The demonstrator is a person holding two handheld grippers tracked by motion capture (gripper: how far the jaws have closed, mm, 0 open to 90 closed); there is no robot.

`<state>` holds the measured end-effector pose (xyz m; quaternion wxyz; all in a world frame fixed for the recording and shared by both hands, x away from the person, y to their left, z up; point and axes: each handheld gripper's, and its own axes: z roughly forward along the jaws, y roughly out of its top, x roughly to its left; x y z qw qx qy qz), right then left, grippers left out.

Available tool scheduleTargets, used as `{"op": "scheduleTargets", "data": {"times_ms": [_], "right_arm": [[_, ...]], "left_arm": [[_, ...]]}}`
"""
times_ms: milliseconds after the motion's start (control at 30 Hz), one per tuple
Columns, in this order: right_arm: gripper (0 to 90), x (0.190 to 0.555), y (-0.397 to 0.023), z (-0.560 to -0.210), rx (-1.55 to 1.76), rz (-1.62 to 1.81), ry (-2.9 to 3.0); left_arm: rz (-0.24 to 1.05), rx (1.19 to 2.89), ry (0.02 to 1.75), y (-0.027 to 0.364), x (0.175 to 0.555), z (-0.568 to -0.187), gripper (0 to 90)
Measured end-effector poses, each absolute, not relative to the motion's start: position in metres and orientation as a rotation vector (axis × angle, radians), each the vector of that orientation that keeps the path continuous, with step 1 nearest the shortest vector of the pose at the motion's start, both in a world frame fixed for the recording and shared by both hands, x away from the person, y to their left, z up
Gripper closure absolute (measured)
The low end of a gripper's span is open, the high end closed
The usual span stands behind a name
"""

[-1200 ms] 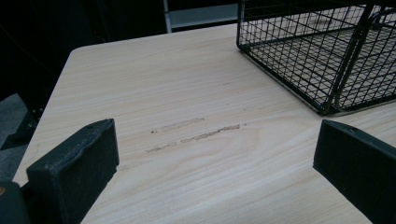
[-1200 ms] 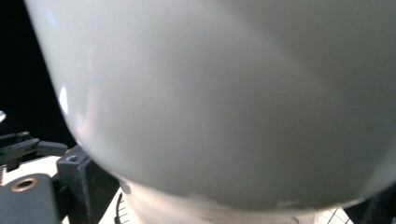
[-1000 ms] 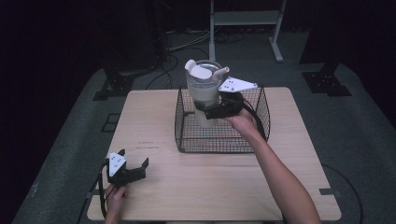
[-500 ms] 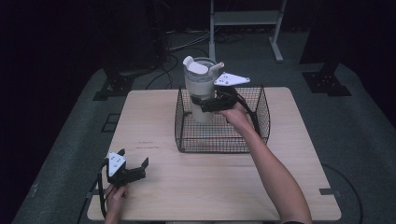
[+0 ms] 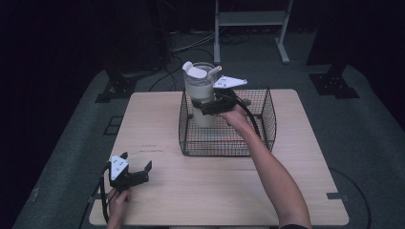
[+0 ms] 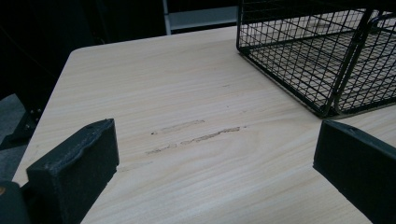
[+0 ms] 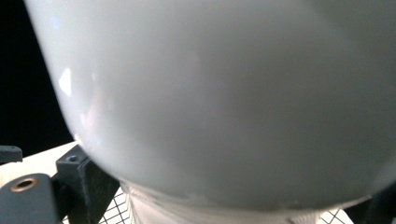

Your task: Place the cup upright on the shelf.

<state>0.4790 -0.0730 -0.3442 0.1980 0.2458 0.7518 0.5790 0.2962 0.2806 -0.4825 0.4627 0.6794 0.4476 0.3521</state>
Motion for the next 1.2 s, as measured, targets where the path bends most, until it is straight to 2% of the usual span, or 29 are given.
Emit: {"op": "scheduleTargets", "data": {"times_ms": [467, 733, 1200], "right_arm": [[7.9, 0.493, -0.055, -0.371, 0.699, 1.607, 2.191], [7.8, 0.508, -0.045, -0.398, 0.721, 1.563, 2.273], [7.4, 0.522, -0.046, -0.407, 0.782, 1.546, 2.274]], "left_arm": [[0.864, 1.634, 1.081, 0.283, 0.293, -0.482, 0.0], [0.873, 1.628, 1.066, 0.282, 0.292, -0.482, 0.0], [0.863, 1.604, 1.049, 0.283, 0.291, -0.482, 0.0]]}}
